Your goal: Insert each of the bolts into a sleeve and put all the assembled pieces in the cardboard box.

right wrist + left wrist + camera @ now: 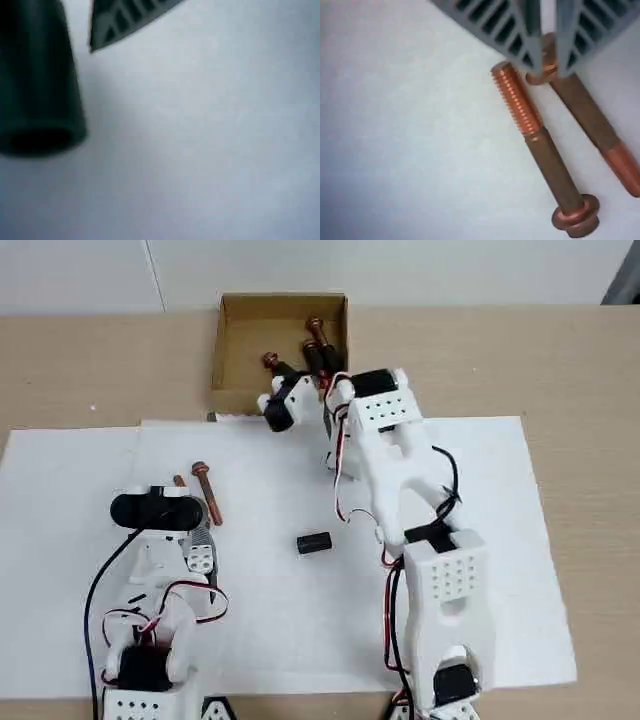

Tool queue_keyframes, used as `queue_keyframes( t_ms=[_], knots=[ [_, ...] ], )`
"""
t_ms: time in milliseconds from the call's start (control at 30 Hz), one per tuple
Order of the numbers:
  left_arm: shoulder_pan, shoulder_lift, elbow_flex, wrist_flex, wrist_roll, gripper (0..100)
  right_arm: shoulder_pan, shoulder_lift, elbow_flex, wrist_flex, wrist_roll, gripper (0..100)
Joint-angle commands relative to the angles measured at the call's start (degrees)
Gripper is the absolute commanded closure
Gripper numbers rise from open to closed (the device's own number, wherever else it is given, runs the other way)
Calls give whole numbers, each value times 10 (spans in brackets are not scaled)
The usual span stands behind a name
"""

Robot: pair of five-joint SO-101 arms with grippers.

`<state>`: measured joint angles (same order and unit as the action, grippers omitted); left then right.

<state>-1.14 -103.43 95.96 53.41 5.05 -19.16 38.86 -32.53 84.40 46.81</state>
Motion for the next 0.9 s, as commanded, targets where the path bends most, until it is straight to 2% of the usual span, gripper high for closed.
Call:
queue_keyframes(
  t_ms=[0,400,600,800,867],
  knots=[
    [-4,-7,-3,-1,-3,994,3,-1,-26,-20,7,858],
    [-4,-7,-3,-1,-3,994,-10,23,-26,-28,7,861],
    [-4,-7,-3,-1,-3,994,-14,48,-26,-25,7,998],
    [-4,-7,-3,-1,-3,994,-14,29,-27,-6,-2,995],
    [-4,-7,-3,-1,-3,994,-14,-2,-27,9,-28,995]
  ],
)
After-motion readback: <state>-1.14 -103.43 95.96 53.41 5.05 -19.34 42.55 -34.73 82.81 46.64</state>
